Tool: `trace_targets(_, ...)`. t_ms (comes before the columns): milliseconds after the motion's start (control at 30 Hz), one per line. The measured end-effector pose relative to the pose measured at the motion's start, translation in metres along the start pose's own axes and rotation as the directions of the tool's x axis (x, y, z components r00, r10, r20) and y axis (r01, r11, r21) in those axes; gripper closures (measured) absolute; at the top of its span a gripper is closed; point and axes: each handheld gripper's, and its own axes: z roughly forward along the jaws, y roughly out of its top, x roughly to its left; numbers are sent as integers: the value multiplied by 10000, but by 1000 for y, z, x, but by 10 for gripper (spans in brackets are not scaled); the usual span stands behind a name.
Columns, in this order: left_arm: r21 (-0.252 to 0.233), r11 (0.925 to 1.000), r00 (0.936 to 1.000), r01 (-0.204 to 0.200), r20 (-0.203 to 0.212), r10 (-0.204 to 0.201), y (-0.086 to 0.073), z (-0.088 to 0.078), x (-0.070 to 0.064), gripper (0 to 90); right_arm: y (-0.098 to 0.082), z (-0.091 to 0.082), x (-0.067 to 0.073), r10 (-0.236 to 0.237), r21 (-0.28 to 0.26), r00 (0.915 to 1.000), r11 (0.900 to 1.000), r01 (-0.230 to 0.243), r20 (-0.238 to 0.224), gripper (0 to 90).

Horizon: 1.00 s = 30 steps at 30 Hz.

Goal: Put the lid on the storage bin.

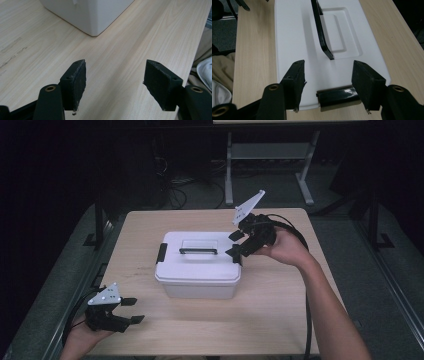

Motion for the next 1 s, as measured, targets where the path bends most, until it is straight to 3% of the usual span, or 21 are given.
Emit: trace_targets(1000,155,9999,10000,56,-50,-55,-1,1,0,327,-43,-24,3,453,100,9982,9989,-457,395,427)
